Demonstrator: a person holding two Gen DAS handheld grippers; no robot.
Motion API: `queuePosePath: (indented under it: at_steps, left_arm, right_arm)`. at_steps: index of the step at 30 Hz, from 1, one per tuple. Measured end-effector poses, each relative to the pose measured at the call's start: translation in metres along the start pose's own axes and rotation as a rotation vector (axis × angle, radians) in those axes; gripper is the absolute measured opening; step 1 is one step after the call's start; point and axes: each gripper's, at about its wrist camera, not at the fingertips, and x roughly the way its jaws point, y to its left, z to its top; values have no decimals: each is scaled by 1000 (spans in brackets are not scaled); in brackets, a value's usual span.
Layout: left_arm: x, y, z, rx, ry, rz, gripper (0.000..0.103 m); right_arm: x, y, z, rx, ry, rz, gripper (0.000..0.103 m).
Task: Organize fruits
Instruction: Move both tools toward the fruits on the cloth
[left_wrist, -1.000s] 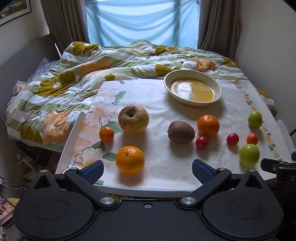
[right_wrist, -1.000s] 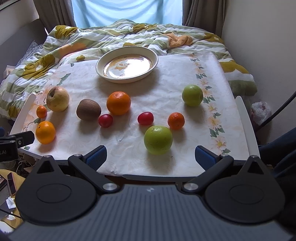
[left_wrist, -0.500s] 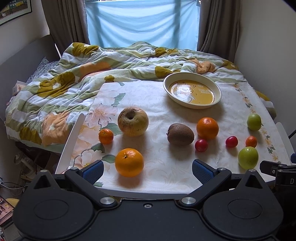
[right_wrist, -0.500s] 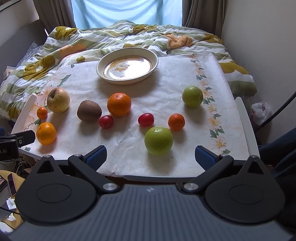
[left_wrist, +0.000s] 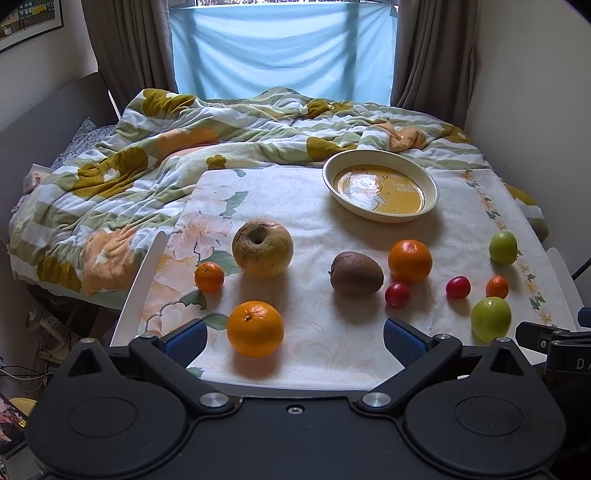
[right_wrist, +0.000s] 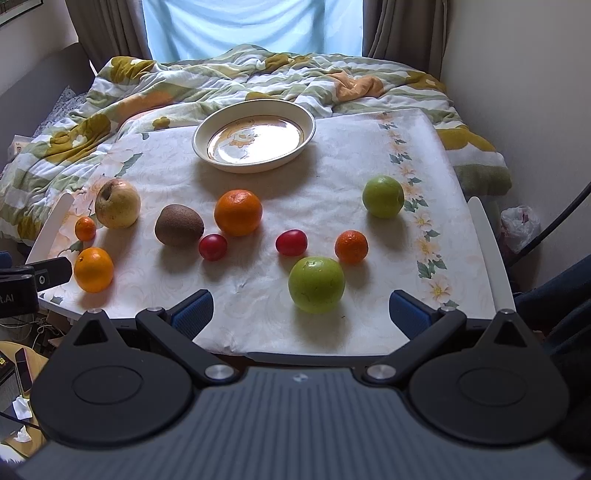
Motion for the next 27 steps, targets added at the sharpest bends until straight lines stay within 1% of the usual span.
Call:
queuePosePath:
  at_steps: [27]
  left_arm:
    - [-3,0,1,2,-10,-1,103]
  right_arm:
    - [-7,1,2,14,-11,0,103]
